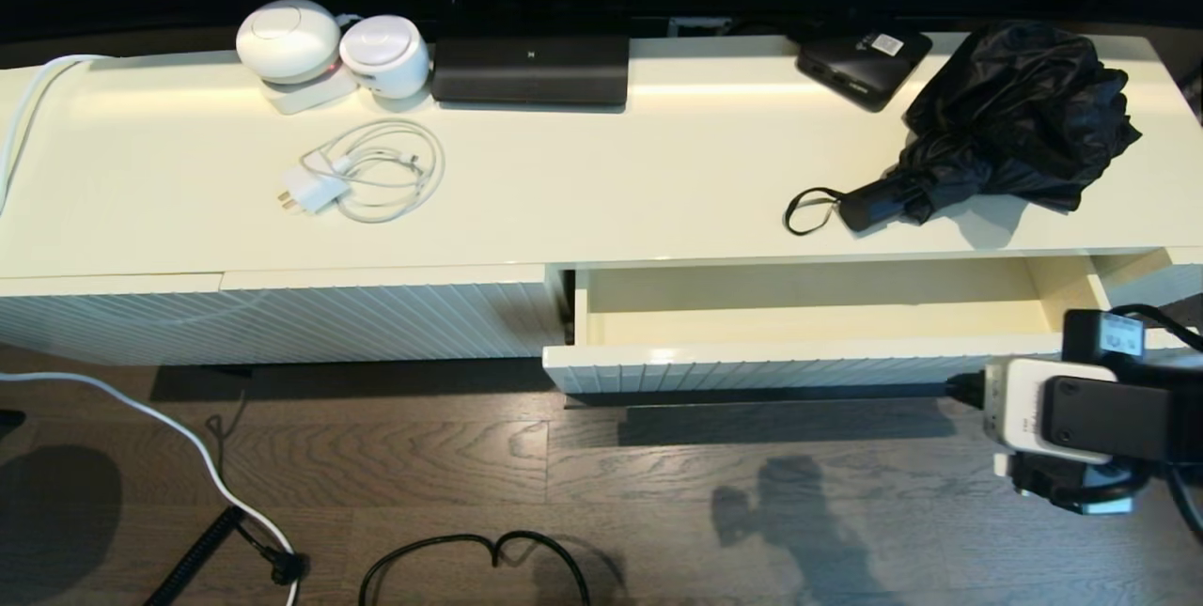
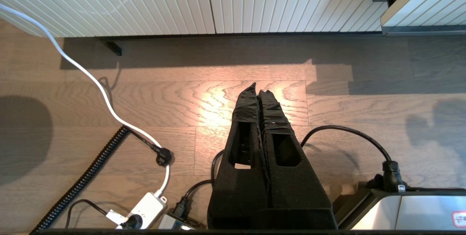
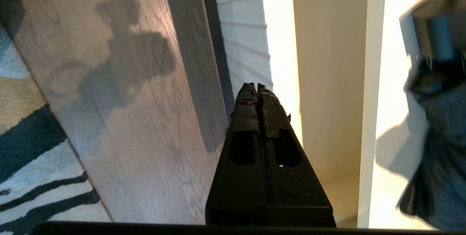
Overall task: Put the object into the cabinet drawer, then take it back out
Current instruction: Open the drawer
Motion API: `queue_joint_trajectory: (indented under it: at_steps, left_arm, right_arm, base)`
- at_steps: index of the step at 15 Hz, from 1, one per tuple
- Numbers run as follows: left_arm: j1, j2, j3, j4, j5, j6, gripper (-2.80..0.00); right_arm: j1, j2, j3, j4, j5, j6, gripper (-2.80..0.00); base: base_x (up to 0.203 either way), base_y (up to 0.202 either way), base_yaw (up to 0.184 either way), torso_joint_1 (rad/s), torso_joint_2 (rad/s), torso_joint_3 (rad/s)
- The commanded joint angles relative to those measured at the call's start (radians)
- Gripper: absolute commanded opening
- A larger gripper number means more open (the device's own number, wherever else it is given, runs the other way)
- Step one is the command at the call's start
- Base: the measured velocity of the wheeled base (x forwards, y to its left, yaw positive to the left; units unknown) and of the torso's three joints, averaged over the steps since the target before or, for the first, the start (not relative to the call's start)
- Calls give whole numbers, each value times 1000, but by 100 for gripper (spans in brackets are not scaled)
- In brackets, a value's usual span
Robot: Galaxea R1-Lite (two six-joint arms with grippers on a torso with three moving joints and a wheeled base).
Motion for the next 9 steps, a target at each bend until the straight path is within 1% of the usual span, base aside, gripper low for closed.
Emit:
queue_joint_trajectory:
  at_steps: [1,4,7,9]
  left_arm:
    - [-1,-2,0,0,0,-1,-280]
    - [0,-2,0,0,0,0,-280]
    - [0,-2,0,0,0,-1,-280]
    - [1,-2,0,0,0,-1,-280]
  right_arm:
    - [12,131,-42,-30,-1,-6,-280]
    - [19,197,-94,-71,-3,-7,-280]
    - [20,217,-140,-78,-44,-13,-280]
    - [20,228,-161,-78,-49,-14,-280]
  base:
    - [0,0,0,0,0,0]
    - [0,0,0,0,0,0]
    - [0,0,0,0,0,0]
    - [0,0,0,0,0,0]
